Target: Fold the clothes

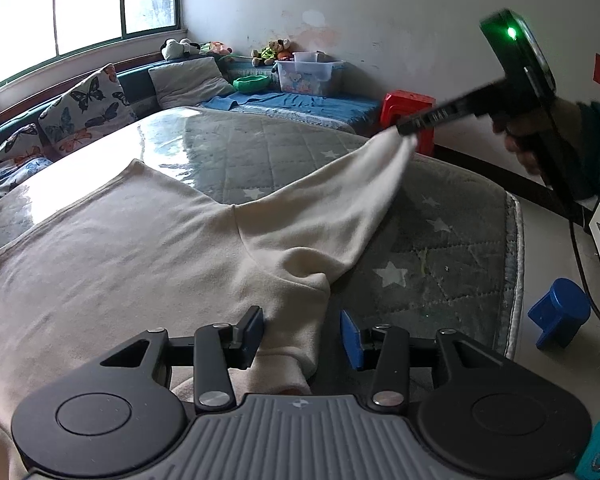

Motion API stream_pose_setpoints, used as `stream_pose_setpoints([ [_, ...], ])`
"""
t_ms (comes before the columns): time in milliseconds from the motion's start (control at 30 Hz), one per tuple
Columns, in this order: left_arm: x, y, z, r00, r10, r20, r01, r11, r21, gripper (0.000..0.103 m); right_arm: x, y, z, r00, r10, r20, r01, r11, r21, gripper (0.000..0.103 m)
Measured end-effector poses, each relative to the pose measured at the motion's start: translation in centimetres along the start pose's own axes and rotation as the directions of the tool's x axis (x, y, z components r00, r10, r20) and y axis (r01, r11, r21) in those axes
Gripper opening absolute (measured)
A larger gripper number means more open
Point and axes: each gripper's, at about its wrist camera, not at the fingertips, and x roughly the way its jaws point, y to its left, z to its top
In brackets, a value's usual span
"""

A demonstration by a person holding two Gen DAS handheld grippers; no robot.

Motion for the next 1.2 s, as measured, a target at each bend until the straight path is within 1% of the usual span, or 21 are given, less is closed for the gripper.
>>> stream_pose_setpoints([
  [100, -0.1, 0.0, -0.1, 1.000, -0.003, 0.000, 0.003, 1.000, 0.012, 0.046, 0.0, 0.3, 1.1, 0.999, -0.022, 0.042, 0.024, 0.999, -0.034, 0.004],
  [167, 0.0, -0.1, -0.1, 1.000, -0.007, 0.000, 0.007, 1.000, 0.016, 0.047, 0.7, 0.5, 1.5, 0.998, -0.036, 0.045, 0.039, 0.997, -0.061, 0.003],
  [267, -0.1, -0.1, -0.1, 1.000, -0.011, 0.000, 0.011, 1.000, 0.025, 0.047, 2.5, 0.8, 1.3, 0.998, -0.065, 0.018, 0.066, 0.994, -0.088, 0.003],
  [333, -0.1, -0.1, -0.2, 1.000, -0.018, 0.000, 0.018, 0.999, 0.030, 0.047, 4.1, 0.5, 0.6, 0.998, -0.057, -0.040, 0.054, 0.996, -0.065, 0.004],
  [433, -0.2, 0.0, -0.1, 1.000, -0.025, -0.001, 0.025, 0.999, 0.034, 0.048, 4.6, 0.3, 0.0, 0.996, -0.069, -0.048, 0.067, 0.997, -0.038, 0.007],
  [500, -0.2, 0.0, 0.0, 1.000, -0.030, 0.001, 0.030, 0.999, 0.030, 0.049, 4.1, 0.3, 0.5, 0.997, -0.075, -0.034, 0.074, 0.997, -0.025, 0.007],
  [567, -0.4, 0.1, 0.3, 0.999, -0.037, 0.007, 0.037, 0.999, 0.020, 0.049, 3.3, 0.6, 0.9, 0.998, -0.058, -0.010, 0.057, 0.998, -0.020, 0.008],
  [633, -0.5, 0.1, 0.5, 0.999, -0.041, 0.015, 0.040, 0.999, 0.016, 0.049, 2.6, 1.3, 1.4, 1.000, 0.004, 0.014, -0.004, 1.000, -0.015, 0.008],
  [800, -0.5, -0.4, 0.9, 0.998, -0.049, 0.026, 0.049, 0.999, 0.019, 0.049, 4.3, 3.0, 2.0, 0.994, 0.106, -0.007, -0.106, 0.994, -0.013, 0.008],
  [900, -0.2, -0.6, 0.9, 0.998, -0.054, 0.020, 0.053, 0.998, 0.022, 0.049, 5.9, 3.8, 1.9, 0.994, 0.109, -0.026, -0.109, 0.994, 0.001, 0.009],
  [967, -0.1, -0.7, 1.0, 0.998, -0.061, 0.019, 0.061, 0.998, 0.023, 0.049, 6.7, 3.8, 2.0, 0.995, 0.093, -0.026, -0.093, 0.996, 0.011, 0.017],
  [1000, -0.1, -0.7, 1.0, 0.998, -0.065, 0.019, 0.065, 0.998, 0.024, 0.049, 6.9, 3.7, 2.1, 0.996, 0.086, -0.022, -0.086, 0.996, 0.015, 0.019],
  [1100, -0.1, -0.9, 1.2, 0.997, -0.068, 0.029, 0.067, 0.997, 0.028, 0.049, 6.3, 3.1, 2.4, 0.997, 0.074, -0.010, -0.074, 0.997, 0.033, 0.020],
  [1200, 0.0, -0.8, 1.6, 0.996, -0.076, 0.042, 0.075, 0.997, 0.025, 0.049, 4.3, 2.3, 1.8, 0.997, 0.071, 0.007, -0.071, 0.996, 0.047, 0.028],
])
